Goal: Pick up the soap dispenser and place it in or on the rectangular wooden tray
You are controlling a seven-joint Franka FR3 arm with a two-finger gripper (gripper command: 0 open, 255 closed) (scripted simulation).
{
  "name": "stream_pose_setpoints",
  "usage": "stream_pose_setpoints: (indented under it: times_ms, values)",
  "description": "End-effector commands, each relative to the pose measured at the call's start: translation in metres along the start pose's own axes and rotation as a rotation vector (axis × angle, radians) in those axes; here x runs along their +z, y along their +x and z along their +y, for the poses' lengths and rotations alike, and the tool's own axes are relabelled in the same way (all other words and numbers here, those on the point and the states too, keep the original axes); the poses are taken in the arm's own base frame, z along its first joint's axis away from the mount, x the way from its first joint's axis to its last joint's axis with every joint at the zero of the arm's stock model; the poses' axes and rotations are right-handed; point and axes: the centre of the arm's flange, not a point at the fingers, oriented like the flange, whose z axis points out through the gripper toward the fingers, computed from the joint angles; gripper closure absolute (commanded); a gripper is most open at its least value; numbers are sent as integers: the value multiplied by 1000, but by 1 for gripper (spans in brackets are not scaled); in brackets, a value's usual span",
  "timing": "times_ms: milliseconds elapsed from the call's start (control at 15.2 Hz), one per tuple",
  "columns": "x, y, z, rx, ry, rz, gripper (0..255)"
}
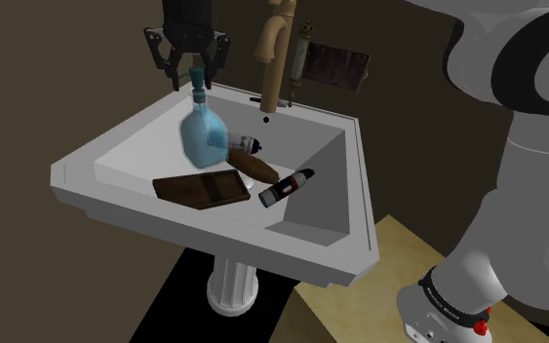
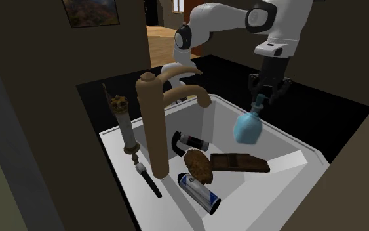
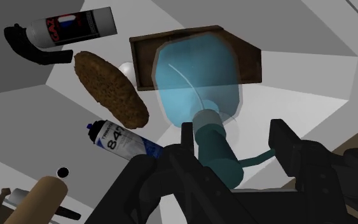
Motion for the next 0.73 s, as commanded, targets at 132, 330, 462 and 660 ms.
stream_pose_setpoints:
  times_ms: [132,330,462,660]
  values:
    - [21,-1,0,0,1,1,255]
    - [37,-3,-1,0,1,1,255]
    - [48,-4,-1,0,1,1,255]
    - [63,-6,-2,0,1,1,255]
